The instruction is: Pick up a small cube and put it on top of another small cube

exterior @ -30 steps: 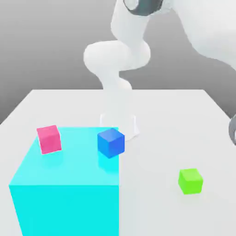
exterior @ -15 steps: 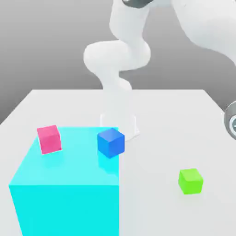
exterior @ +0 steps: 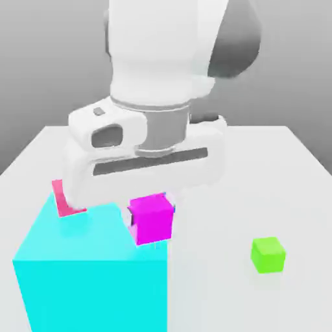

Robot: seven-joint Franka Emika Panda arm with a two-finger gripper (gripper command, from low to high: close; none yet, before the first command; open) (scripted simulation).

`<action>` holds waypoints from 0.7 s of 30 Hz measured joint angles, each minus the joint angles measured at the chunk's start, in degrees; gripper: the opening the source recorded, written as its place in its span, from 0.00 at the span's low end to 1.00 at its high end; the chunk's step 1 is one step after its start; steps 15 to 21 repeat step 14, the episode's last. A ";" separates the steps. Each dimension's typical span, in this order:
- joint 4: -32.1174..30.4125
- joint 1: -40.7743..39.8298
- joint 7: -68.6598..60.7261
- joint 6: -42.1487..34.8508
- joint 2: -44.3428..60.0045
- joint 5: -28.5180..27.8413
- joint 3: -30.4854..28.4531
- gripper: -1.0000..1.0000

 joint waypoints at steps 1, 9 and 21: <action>-1.06 -0.99 1.60 -0.99 -2.06 -0.11 -0.63 0.00; -10.35 -8.58 10.70 -1.11 -11.49 -0.81 -5.24 0.00; -12.73 -8.78 10.65 2.79 -9.94 -0.69 -5.52 1.00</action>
